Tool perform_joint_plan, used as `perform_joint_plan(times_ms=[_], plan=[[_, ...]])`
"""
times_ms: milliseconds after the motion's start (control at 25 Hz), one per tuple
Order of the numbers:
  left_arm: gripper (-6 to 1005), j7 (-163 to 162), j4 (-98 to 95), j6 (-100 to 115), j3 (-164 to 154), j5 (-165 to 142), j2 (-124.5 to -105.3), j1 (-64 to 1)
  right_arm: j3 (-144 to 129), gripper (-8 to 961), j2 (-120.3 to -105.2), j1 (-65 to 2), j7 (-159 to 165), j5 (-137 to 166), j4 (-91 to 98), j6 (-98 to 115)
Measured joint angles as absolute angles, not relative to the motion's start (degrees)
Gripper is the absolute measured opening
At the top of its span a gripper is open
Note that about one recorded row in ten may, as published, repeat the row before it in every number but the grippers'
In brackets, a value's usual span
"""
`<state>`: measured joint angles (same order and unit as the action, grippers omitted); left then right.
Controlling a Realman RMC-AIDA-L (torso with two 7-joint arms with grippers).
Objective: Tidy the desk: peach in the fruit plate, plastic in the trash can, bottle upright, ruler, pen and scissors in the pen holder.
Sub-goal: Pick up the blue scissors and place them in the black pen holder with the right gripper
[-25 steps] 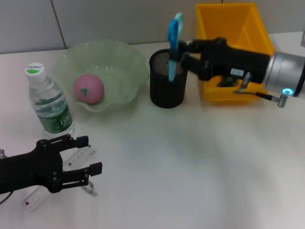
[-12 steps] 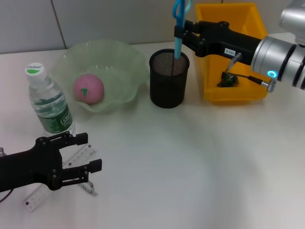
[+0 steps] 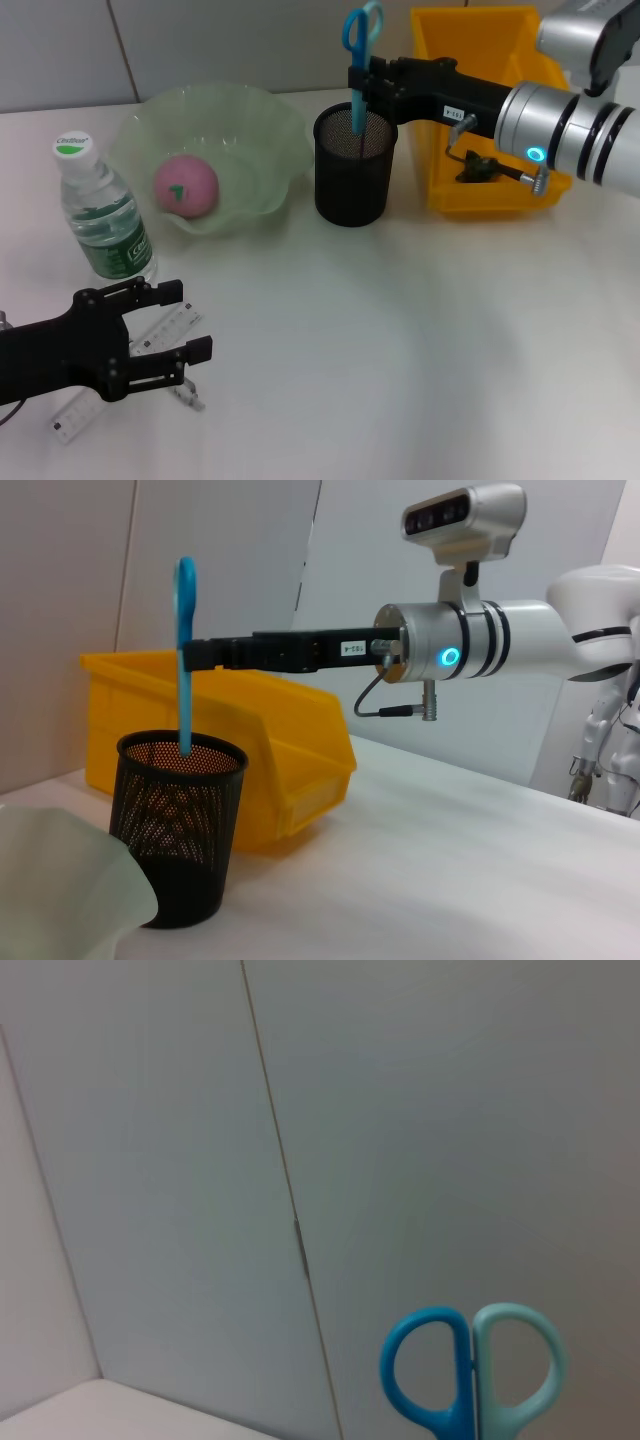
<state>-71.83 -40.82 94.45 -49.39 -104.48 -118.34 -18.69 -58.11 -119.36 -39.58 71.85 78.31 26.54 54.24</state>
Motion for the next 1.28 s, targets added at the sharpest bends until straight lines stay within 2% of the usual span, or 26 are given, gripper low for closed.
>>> perform_joint_plan(times_ms=[1240,1280], plan=[[803,-69.87,-39.99,95.11,-48.58,-103.62,-118.03,-18.54,-62.90,236,-119.39,-40.72,71.29,78.84,24.77,51.65],[802,-69.87,-39.99,95.11,-48.58,-103.62,-118.03,-18.54,-63.01,271,-119.38,-40.71,71.28,78.84,24.78,51.61]])
